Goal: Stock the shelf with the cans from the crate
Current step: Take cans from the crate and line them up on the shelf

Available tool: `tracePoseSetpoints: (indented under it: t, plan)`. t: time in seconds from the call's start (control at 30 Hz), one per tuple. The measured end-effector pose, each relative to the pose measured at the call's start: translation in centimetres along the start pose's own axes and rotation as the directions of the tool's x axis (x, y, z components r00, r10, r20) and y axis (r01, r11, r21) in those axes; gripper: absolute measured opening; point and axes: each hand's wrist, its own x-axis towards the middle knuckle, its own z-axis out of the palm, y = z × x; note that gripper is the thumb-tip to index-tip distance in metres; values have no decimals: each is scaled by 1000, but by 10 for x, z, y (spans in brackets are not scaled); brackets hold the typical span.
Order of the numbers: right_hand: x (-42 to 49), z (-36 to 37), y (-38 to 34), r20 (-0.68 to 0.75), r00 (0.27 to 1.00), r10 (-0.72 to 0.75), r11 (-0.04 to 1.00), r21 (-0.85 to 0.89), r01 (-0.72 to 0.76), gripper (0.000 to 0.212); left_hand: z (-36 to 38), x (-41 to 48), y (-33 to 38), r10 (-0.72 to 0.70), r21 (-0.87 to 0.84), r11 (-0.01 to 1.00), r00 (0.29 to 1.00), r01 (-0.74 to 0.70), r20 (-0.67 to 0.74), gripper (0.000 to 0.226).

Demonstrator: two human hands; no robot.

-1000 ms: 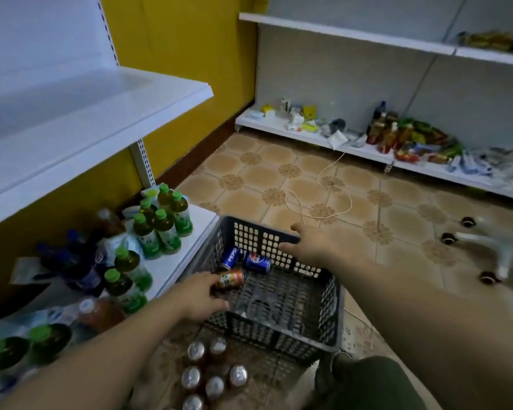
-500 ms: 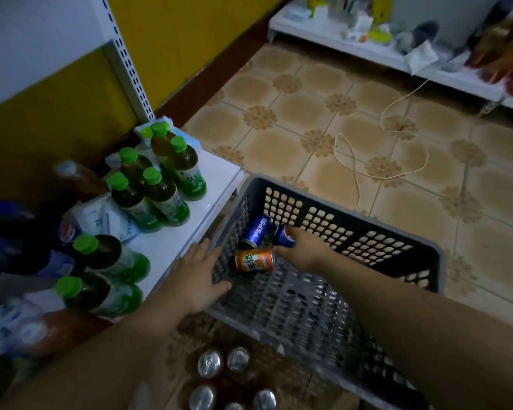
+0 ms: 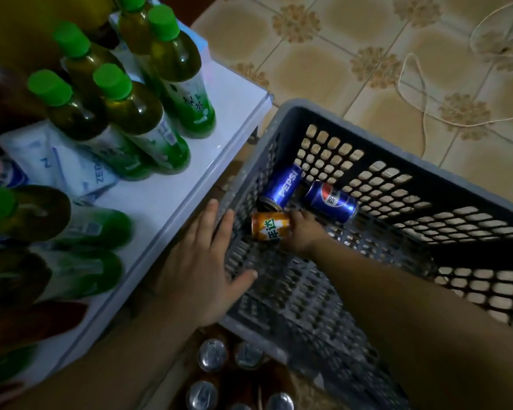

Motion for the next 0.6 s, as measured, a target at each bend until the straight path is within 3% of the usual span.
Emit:
tracePoseSetpoints:
  t: [0.07, 0.17, 0.37, 0.43, 0.6]
  plan:
    - [13, 12, 2, -37, 999, -35, 995, -90, 31, 97, 2, -1, -1, -8, 21, 1000, 1000, 7, 4, 97]
    - [19, 17, 7, -124, 987, -103, 985, -149, 84, 91, 0, 0, 0, 12, 59, 998, 999, -11, -31, 95]
    - [-46, -5, -1, -204, 977, -67, 986, 138, 97, 82, -8, -1, 4, -1, -25, 1000, 1000, 1, 16, 94]
    - [-82, -18, -6, -266, 963, -38, 972, 215, 98, 81, -13, -1, 6, -81, -6, 997, 987, 82, 142, 95]
    - [-175, -58, -19, -314, 949, 31, 853, 503, 139, 62, -54, -19, 30, -156, 54, 988, 958, 147, 239, 91]
